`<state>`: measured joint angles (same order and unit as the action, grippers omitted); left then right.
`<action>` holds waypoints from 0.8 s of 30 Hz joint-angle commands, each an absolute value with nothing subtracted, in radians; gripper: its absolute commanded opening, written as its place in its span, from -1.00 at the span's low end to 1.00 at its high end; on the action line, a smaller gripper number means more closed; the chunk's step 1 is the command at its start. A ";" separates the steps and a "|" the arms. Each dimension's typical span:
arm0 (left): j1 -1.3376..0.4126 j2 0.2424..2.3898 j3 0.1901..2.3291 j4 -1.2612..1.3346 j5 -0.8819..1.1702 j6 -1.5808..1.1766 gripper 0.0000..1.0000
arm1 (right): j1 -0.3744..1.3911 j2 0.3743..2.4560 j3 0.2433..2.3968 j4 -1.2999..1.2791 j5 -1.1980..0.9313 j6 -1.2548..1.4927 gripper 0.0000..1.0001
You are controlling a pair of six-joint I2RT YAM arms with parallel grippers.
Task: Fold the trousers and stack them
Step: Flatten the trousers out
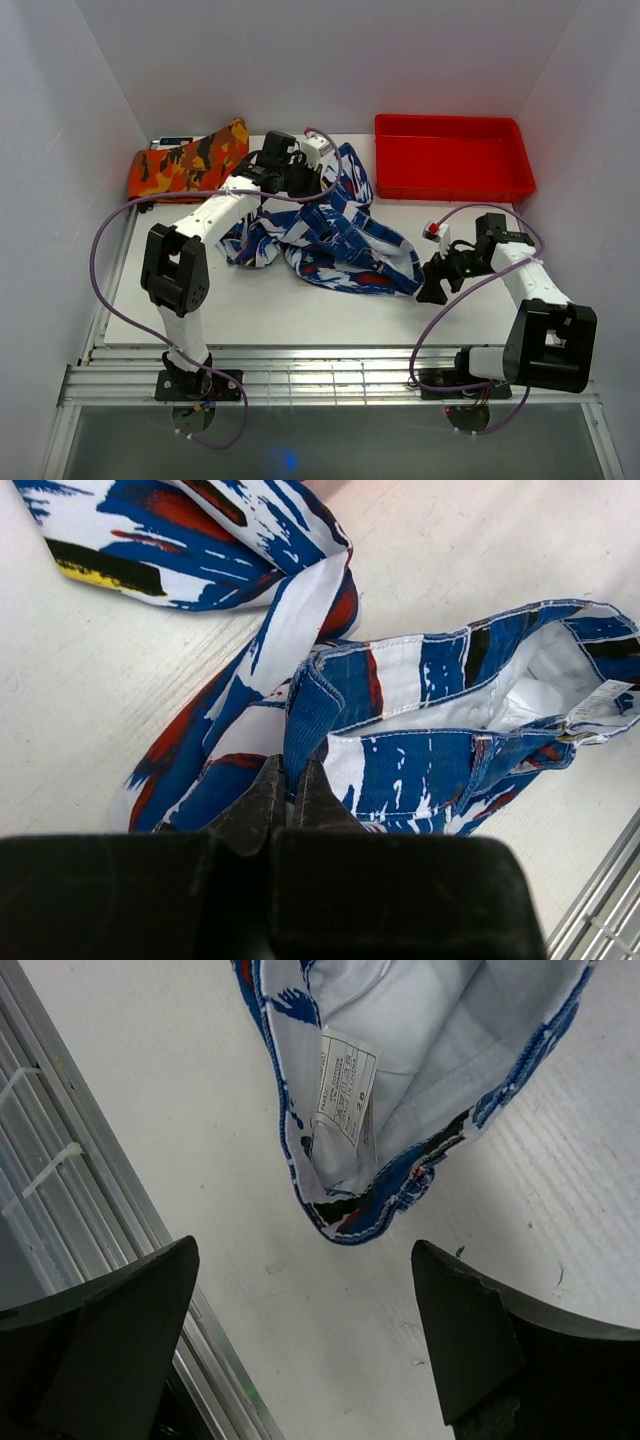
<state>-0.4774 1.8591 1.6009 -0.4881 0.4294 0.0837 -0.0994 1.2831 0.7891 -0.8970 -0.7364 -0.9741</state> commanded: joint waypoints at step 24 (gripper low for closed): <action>-0.190 1.478 1.747 -0.222 0.471 0.109 -1.00 | -0.049 1.197 1.435 -0.328 -0.557 -0.583 -0.85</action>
<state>-0.2241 1.7061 1.6653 -0.4019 0.5728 -0.0010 -0.0204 1.2858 1.2388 -0.4023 -0.6296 -0.5961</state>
